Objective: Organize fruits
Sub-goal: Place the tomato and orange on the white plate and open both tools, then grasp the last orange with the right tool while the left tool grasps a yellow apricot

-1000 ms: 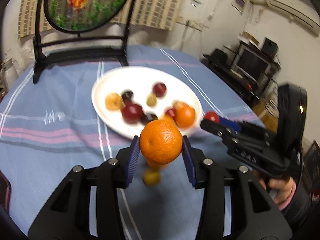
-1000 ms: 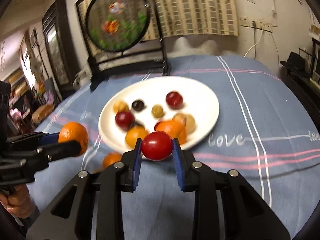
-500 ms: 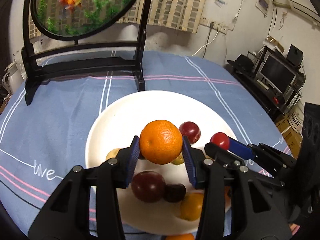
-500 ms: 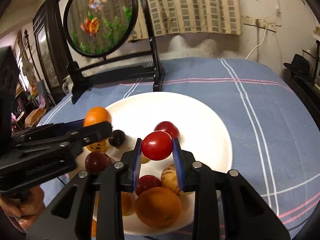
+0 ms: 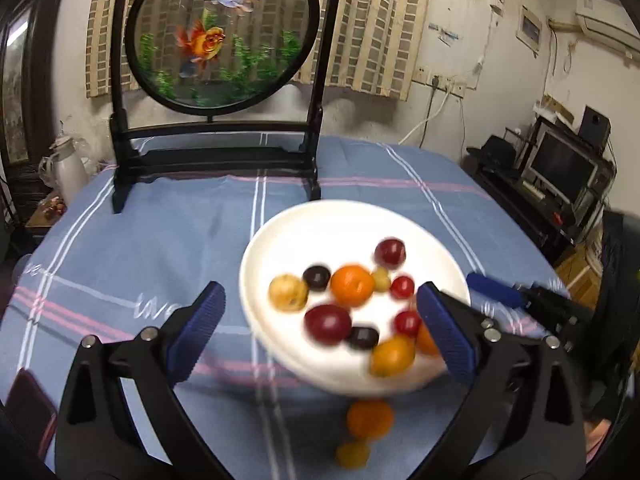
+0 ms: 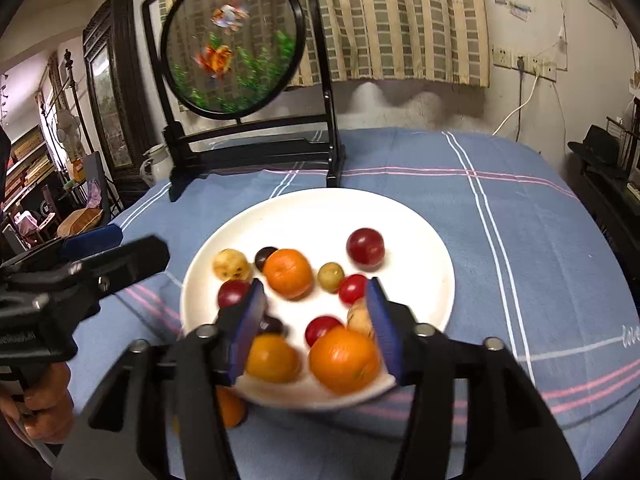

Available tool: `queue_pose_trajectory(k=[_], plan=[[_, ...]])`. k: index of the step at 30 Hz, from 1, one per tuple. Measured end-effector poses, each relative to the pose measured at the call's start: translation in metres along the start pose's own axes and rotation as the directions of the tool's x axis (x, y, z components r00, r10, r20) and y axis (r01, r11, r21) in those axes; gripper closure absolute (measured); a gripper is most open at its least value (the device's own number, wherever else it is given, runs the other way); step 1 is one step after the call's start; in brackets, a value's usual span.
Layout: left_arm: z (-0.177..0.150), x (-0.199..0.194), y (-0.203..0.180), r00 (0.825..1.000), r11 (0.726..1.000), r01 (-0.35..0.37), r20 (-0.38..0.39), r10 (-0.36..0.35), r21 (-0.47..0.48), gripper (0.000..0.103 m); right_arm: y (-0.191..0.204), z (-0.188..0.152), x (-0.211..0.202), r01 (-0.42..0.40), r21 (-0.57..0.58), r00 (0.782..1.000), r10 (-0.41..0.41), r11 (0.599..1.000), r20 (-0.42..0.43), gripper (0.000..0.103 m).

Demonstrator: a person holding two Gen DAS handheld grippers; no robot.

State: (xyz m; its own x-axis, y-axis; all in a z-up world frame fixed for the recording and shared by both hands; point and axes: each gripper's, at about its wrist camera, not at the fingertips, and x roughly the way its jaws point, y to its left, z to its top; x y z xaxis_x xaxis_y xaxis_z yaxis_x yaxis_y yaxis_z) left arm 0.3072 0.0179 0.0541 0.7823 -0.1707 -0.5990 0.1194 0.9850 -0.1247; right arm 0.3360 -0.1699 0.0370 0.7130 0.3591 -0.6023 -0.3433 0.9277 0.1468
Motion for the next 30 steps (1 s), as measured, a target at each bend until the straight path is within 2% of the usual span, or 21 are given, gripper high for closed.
queue_pose_trajectory(k=[4, 7, 8, 10, 12, 18, 30], plan=[[-0.033, -0.022, 0.007, 1.0, 1.0, -0.021, 0.009, 0.021, 0.011, 0.002, 0.017, -0.023, -0.024, -0.006, -0.063, 1.0, 0.007, 0.998, 0.012, 0.049], [-0.06, -0.025, 0.015, 0.999, 0.999, -0.047, 0.001, 0.047, -0.002, 0.002, 0.022, -0.041, -0.03, -0.036, -0.066, 0.999, 0.035, 0.997, -0.008, 0.049], [-0.067, -0.024, 0.018, 0.997, 0.997, -0.078, -0.028, 0.077, -0.009, 0.002, 0.024, -0.048, -0.03, -0.051, -0.063, 0.998, 0.05, 0.997, -0.027, 0.049], [-0.072, -0.027, 0.023, 0.995, 0.996, -0.092, -0.027, 0.092, -0.018, 0.002, 0.027, -0.056, -0.025, -0.085, -0.054, 0.994, 0.08, 0.995, -0.08, 0.049], [-0.073, -0.033, 0.03, 0.995, 0.994, -0.098, -0.012, 0.097, -0.049, 0.002, 0.031, -0.063, -0.017, -0.131, -0.034, 0.983, 0.125, 0.991, -0.135, 0.049], [-0.07, -0.041, 0.041, 0.993, 0.988, -0.115, 0.01, 0.116, -0.1, 0.002, 0.042, -0.07, -0.007, -0.201, 0.0, 0.963, 0.197, 0.98, -0.185, 0.049], [-0.068, -0.048, 0.034, 0.991, 0.989, -0.124, 0.033, 0.128, -0.085, 0.002, 0.046, -0.067, 0.009, -0.187, 0.031, 0.963, 0.189, 0.982, -0.19, 0.051]])
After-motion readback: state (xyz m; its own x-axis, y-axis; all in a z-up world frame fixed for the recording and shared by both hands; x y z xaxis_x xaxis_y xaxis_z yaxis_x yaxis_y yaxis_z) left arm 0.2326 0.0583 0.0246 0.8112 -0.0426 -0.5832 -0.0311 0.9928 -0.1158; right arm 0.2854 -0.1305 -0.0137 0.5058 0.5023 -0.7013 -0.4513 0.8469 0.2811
